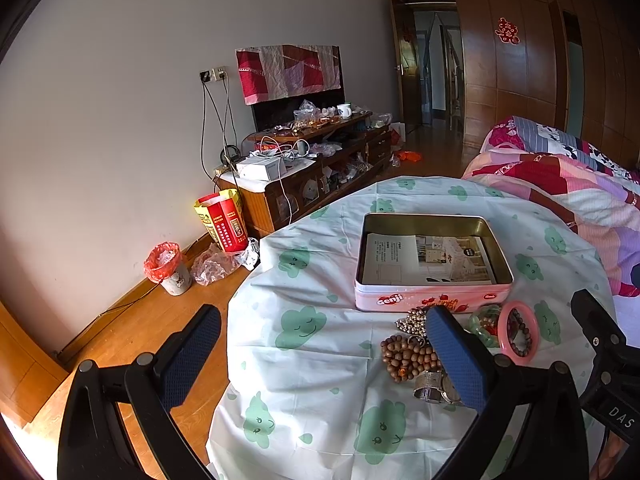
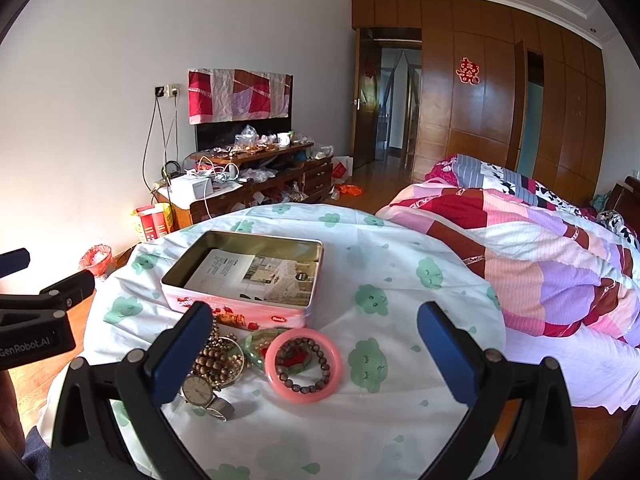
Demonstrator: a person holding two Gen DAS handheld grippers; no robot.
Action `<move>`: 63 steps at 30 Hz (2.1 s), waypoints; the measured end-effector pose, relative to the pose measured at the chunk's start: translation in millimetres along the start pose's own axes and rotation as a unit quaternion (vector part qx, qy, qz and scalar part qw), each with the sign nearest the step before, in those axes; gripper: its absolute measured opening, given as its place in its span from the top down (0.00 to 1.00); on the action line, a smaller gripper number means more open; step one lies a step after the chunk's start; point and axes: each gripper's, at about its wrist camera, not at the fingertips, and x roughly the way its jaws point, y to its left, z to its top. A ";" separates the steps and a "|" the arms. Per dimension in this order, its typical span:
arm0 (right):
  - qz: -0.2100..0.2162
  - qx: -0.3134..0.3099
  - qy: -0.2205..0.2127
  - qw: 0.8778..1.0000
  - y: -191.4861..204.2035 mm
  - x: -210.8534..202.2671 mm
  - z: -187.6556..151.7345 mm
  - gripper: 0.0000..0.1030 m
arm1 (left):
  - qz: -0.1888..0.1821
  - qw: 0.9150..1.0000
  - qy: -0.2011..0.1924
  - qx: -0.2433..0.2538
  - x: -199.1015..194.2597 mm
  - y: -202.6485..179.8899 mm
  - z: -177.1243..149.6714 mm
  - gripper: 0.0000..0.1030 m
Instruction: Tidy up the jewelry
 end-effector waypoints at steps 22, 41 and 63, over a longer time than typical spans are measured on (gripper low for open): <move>0.005 0.009 0.016 1.000 -5.0 11.7 -13.0 0.00 | 0.004 1.000 0.026 0.011 24.8 -4.9 -13.1 0.01; 0.028 0.026 0.095 0.995 -29.6 67.3 -50.1 0.05 | -0.044 0.994 0.094 0.020 82.9 -25.9 -50.8 0.04; 0.040 0.009 0.109 0.993 -22.7 74.6 -55.0 0.11 | -0.148 0.984 0.100 0.028 98.9 -42.4 -49.0 0.96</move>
